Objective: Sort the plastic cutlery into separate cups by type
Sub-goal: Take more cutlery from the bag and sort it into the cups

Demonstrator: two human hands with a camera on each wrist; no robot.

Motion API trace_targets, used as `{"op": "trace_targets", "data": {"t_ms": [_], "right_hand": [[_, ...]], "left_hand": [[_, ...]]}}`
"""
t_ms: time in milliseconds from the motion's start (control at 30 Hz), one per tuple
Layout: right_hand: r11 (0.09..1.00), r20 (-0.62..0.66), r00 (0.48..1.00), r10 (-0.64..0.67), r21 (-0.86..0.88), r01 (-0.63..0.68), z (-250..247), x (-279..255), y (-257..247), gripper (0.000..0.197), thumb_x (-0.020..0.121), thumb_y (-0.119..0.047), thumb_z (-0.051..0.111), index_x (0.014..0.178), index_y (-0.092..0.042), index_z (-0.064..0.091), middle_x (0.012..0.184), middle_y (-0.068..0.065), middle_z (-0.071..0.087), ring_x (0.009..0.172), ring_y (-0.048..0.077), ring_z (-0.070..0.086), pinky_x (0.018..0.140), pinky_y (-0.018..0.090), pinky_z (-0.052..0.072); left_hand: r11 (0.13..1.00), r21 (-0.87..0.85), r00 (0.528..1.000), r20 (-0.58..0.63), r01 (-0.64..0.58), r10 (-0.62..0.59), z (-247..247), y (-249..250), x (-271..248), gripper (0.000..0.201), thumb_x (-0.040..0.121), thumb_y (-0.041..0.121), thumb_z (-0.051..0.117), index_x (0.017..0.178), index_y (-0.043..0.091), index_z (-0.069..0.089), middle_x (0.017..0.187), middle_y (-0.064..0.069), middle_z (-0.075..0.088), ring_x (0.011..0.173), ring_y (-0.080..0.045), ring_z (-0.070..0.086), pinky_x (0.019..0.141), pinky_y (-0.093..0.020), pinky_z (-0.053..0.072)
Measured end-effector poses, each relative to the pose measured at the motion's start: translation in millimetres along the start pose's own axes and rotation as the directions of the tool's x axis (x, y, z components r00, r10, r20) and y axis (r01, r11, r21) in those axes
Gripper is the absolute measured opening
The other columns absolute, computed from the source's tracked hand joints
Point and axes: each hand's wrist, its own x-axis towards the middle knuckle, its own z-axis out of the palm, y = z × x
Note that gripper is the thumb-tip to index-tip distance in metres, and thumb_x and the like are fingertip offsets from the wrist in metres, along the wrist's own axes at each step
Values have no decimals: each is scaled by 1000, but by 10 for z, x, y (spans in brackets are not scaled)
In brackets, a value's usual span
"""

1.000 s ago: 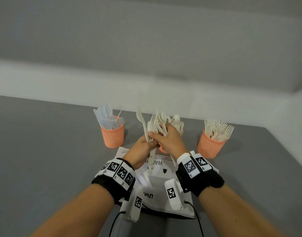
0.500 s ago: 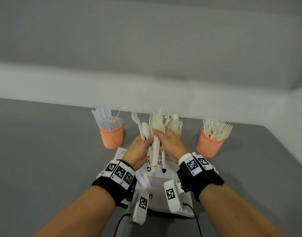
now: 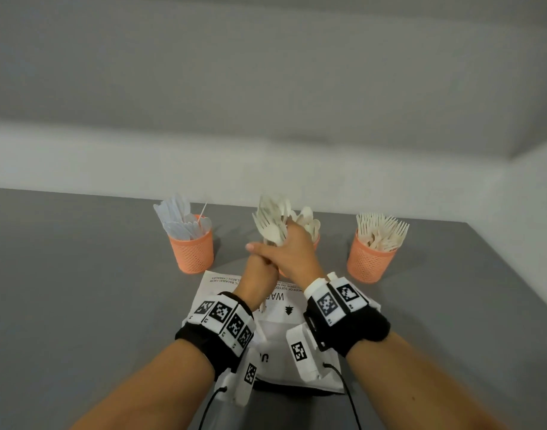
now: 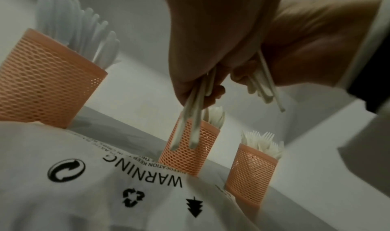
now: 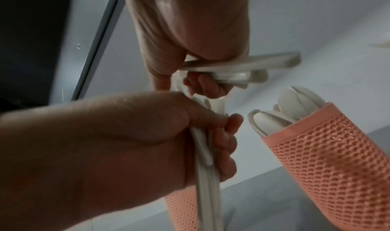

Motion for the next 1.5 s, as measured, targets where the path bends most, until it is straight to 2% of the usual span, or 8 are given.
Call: {"op": "trace_targets", "data": {"t_ms": [133, 267, 467, 700, 933, 1100, 1333, 1500], "right_hand": [[996, -113, 989, 92, -1, -93, -39, 19, 19, 29, 85, -22, 63, 109, -7, 60, 98, 8, 68, 93, 20, 65, 79, 26, 49], [898, -45, 962, 269, 373, -233, -218, 35, 61, 13, 88, -20, 57, 97, -14, 64, 86, 12, 70, 84, 29, 69, 82, 44, 56], [784, -10, 970, 244, 591, -191, -708, 35, 91, 23, 97, -17, 45, 79, -5, 55, 62, 3, 61, 59, 15, 62, 64, 29, 55], [977, -435, 895, 97, 211, -3, -1566, 360, 296, 25, 96, -19, 47, 71, -20, 50, 62, -2, 48, 62, 12, 50, 79, 36, 45], [992, -397, 910, 116, 96, -85, -1642, 550, 808, 43, 74, -10, 74, 111, -14, 53, 107, 8, 64, 97, 23, 63, 92, 44, 52], [996, -363, 932, 11, 87, 22, -1656, 574, 846, 73, 69, 3, 74, 126, -26, 40, 99, -4, 52, 88, 9, 57, 83, 17, 49], [999, -327, 944, 40, 36, -30, -1522, 647, 987, 26, 78, 2, 64, 98, -11, 55, 93, 3, 59, 89, 18, 55, 85, 30, 44], [992, -363, 932, 15, 119, 30, -1565, 662, 1041, 45, 73, -4, 74, 105, -21, 48, 92, -2, 55, 85, 13, 56, 83, 28, 48]], "left_hand": [[990, -142, 998, 57, 11, -3, 53, -16, -50, 52, 89, -9, 44, 135, 12, 35, 122, -5, 57, 108, -17, 57, 90, -32, 51], [863, -479, 980, 180, 160, -81, 43, 45, -20, 54, 74, -7, 52, 127, 3, 43, 91, -7, 65, 75, -15, 65, 57, -23, 52], [840, -492, 973, 148, 230, -179, 118, 135, 67, 16, 98, 12, 38, 103, 12, 54, 65, 3, 53, 52, -8, 47, 46, -18, 43], [899, -390, 977, 148, 201, -154, 148, 81, 204, 28, 97, 21, 44, 74, 11, 55, 66, -2, 51, 60, -12, 47, 61, -22, 42], [908, -391, 981, 169, 154, -94, 200, 102, 265, 39, 97, 18, 45, 66, 24, 68, 69, -3, 55, 65, -17, 46, 66, -35, 34], [900, -407, 982, 162, 158, -99, 175, 87, 273, 29, 97, 15, 43, 76, 15, 63, 69, -3, 56, 64, -15, 49, 70, -31, 39], [879, -442, 979, 168, 180, -116, 196, 64, 301, 21, 97, 11, 41, 84, 9, 58, 66, 3, 59, 61, -10, 51, 68, -26, 43], [877, -443, 977, 182, 185, -115, 194, 32, 327, 20, 97, 11, 41, 85, 9, 57, 68, 1, 58, 63, -13, 50, 68, -27, 43]]}}
